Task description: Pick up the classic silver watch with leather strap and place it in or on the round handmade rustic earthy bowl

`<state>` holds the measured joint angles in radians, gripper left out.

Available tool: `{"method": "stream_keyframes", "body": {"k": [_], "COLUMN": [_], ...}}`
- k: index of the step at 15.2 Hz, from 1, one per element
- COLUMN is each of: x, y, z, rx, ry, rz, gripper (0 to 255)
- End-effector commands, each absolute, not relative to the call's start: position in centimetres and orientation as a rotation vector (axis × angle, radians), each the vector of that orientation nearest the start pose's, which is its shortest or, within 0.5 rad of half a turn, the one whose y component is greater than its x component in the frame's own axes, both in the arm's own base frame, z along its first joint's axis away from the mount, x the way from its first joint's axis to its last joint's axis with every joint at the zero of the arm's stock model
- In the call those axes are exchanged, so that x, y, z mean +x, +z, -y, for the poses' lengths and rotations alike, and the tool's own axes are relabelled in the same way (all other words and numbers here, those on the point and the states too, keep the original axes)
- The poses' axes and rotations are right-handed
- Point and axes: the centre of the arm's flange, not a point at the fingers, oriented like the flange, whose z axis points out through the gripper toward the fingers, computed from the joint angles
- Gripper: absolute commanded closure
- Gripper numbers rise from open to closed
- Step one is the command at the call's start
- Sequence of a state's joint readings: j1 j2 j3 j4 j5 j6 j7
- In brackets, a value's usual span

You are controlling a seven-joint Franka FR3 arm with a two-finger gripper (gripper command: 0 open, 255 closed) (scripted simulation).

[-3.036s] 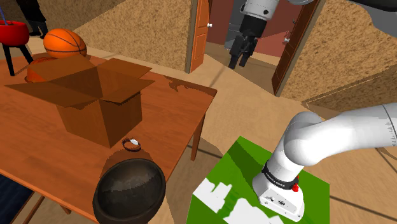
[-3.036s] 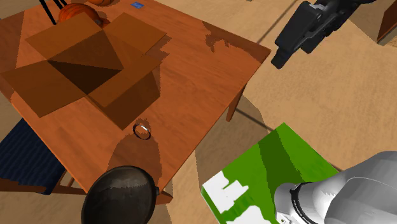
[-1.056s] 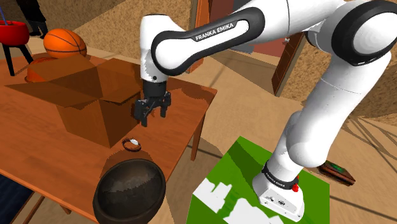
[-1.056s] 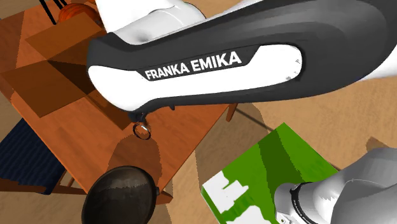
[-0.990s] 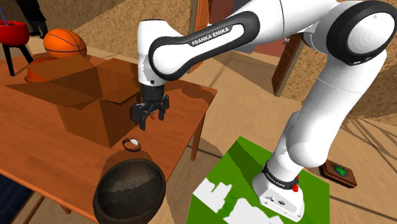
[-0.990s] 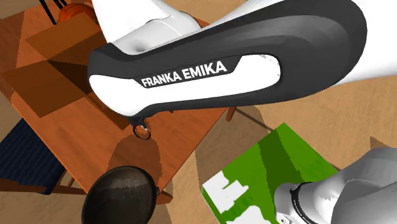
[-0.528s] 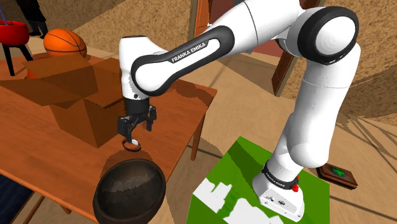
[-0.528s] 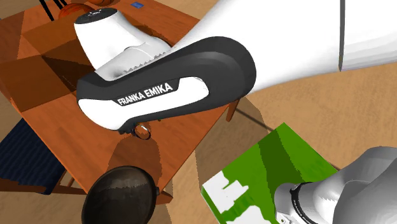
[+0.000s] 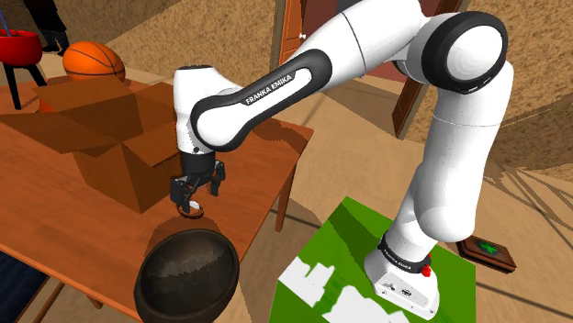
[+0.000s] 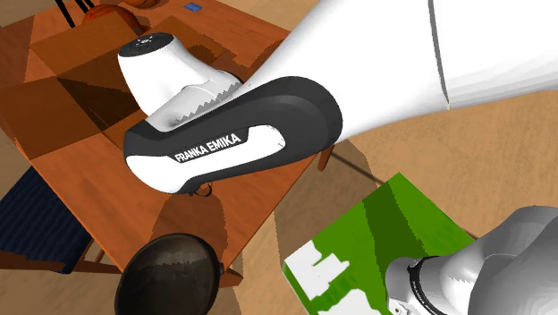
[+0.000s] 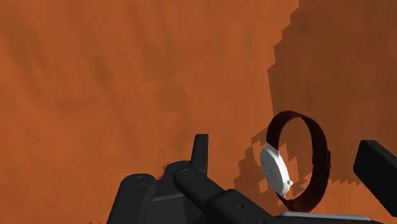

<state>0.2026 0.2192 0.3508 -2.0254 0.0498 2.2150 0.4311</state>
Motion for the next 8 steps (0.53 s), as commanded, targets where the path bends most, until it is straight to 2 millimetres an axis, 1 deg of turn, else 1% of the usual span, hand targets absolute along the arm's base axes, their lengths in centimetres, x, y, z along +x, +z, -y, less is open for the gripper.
{"method": "stream_keyframes", "body": {"k": [1, 4, 5, 8], "x": [49.79, 49.79, 49.8, 49.92], "y": [34.18, 34.18, 34.33, 34.27], "z": [-30.57, -30.57, -30.6, -30.51], "rx": [-3.046, -3.046, -3.046, -3.046], "ry": [0.121, 0.121, 0.121, 0.121], "rz": [0.135, 0.135, 0.135, 0.135], "gripper": [0, 0, 255, 255]}}
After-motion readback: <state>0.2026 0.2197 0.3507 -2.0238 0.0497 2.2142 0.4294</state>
